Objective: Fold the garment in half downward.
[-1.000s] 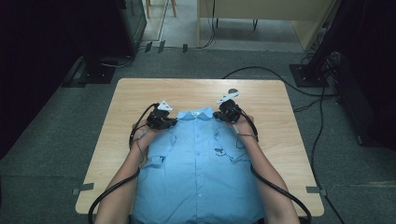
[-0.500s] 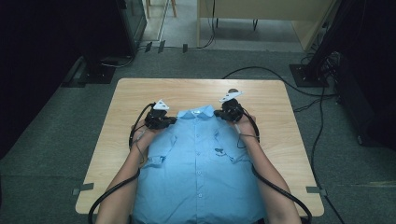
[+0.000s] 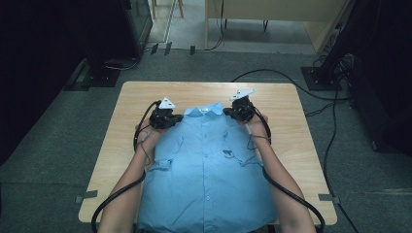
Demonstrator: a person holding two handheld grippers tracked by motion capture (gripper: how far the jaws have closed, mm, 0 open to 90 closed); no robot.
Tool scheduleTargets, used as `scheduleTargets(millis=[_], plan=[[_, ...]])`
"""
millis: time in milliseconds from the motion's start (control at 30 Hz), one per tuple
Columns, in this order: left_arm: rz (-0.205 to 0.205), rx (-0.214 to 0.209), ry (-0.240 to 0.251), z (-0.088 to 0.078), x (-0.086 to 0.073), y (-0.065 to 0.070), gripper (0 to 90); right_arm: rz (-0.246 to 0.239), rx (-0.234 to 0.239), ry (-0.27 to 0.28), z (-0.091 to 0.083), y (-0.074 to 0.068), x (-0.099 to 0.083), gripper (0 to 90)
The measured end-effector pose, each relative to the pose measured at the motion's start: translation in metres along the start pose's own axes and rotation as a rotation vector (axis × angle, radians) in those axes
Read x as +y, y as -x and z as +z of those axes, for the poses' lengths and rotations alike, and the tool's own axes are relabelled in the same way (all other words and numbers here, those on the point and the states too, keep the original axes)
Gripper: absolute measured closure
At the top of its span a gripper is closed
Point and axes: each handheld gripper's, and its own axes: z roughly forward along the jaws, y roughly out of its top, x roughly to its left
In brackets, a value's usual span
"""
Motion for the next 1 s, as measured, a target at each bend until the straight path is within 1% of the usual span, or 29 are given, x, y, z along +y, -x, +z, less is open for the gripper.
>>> scheduleTargets(millis=[67, 100, 133, 167, 200, 233, 267, 300, 333, 367, 400, 433, 467, 500, 533, 567, 600, 633, 667, 700, 733, 767, 800, 833, 867, 900, 933, 967, 1000], plan=[[0.000, 0.000, 0.000, 0.000, 0.000, 0.000, 87.5, 0.000, 0.000, 0.000, 0.000, 0.000, 0.000, 89.8], [0.029, 0.024, 0.029, -0.010, 0.013, -0.001, 87.5, -0.004, -0.003, 0.002, -0.001, 0.000, 0.001, 89.8], [0.029, 0.024, 0.029, -0.010, 0.013, -0.001, 87.4, -0.004, -0.003, 0.002, -0.001, 0.000, 0.001, 89.8], [0.029, 0.024, 0.029, -0.010, 0.013, -0.001, 87.4, -0.042, -0.042, 0.044, -0.015, -0.004, 0.012, 89.8], [0.029, 0.024, 0.029, -0.010, 0.013, -0.001, 87.4, -0.042, -0.042, 0.044, -0.015, -0.004, 0.012, 89.8], [0.041, 0.030, 0.048, -0.018, 0.023, -0.002, 87.4, -0.042, -0.042, 0.044, -0.015, -0.004, 0.012, 89.8], [0.041, 0.030, 0.048, -0.018, 0.023, -0.002, 87.4, -0.042, -0.042, 0.044, -0.015, -0.004, 0.012, 89.8], [0.041, 0.030, 0.048, -0.018, 0.023, -0.002, 87.4, -0.057, -0.057, 0.073, -0.025, -0.005, 0.018, 89.8], [0.063, 0.044, 0.062, -0.025, 0.031, 0.000, 87.4, -0.057, -0.057, 0.073, -0.025, -0.005, 0.018, 89.8], [0.063, 0.044, 0.062, -0.025, 0.031, 0.000, 87.3, -0.057, -0.057, 0.073, -0.025, -0.005, 0.018, 89.8], [0.107, 0.073, 0.099, -0.042, 0.050, 0.002, 87.3, -0.056, -0.064, 0.093, -0.033, -0.005, 0.024, 89.8], [0.107, 0.073, 0.099, -0.042, 0.050, 0.002, 87.2, -0.056, -0.064, 0.093, -0.033, -0.005, 0.024, 89.8], [0.107, 0.073, 0.099, -0.042, 0.050, 0.002, 87.2, -0.082, -0.089, 0.138, -0.053, -0.008, 0.038, 89.8], [0.107, 0.073, 0.099, -0.042, 0.050, 0.002, 87.2, -0.082, -0.089, 0.138, -0.053, -0.008, 0.038, 89.8], [0.118, 0.074, 0.109, -0.047, 0.055, 0.003, 87.2, -0.082, -0.089, 0.138, -0.053, -0.008, 0.038, 89.8], [0.118, 0.074, 0.109, -0.047, 0.055, 0.003, 87.1, -0.082, -0.089, 0.138, -0.053, -0.008, 0.038, 89.8], [0.127, 0.082, 0.121, -0.051, 0.059, 0.005, 87.1, -0.101, -0.107, 0.155, -0.060, -0.010, 0.042, 89.8], [0.166, 0.111, 0.151, -0.065, 0.069, 0.010, 87.1, -0.111, -0.114, 0.169, -0.065, -0.011, 0.046, 89.8], [0.166, 0.111, 0.151, -0.065, 0.069, 0.010, 87.0, -0.111, -0.114, 0.169, -0.065, -0.011, 0.046, 89.8], [0.166, 0.111, 0.151, -0.065, 0.069, 0.010, 87.0, -0.135, -0.129, 0.203, -0.081, -0.016, 0.055, 89.8], [0.169, 0.116, 0.158, -0.067, 0.070, 0.011, 87.0, -0.135, -0.129, 0.203, -0.081, -0.016, 0.055, 89.8], [0.169, 0.117, 0.175, -0.073, 0.068, 0.015, 87.1, -0.135, -0.130, 0.214, -0.085, -0.018, 0.057, 89.8], [0.169, 0.117, 0.175, -0.073, 0.068, 0.015, 87.0, -0.135, -0.130, 0.214, -0.085, -0.018, 0.057, 89.8], [0.169, 0.117, 0.175, -0.073, 0.068, 0.015, 87.0, -0.148, -0.131, 0.226, -0.091, -0.024, 0.057, 89.8], [0.170, 0.108, 0.179, -0.070, 0.051, 0.024, 87.0, -0.151, -0.131, 0.223, -0.091, -0.025, 0.056, 89.8], [0.170, 0.108, 0.179, -0.070, 0.051, 0.024, 86.9, -0.151, -0.131, 0.223, -0.091, -0.025, 0.056, 89.8], [0.170, 0.108, 0.179, -0.070, 0.051, 0.024, 86.9, -0.152, -0.121, 0.213, -0.088, -0.033, 0.042, 89.8], [0.170, 0.108, 0.179, -0.070, 0.051, 0.024, 86.9, -0.152, -0.121, 0.213, -0.088, -0.033, 0.042, 89.8], [0.172, 0.108, 0.179, -0.069, 0.048, 0.026, 86.9, -0.152, -0.121, 0.213, -0.088, -0.033, 0.042, 89.8]])
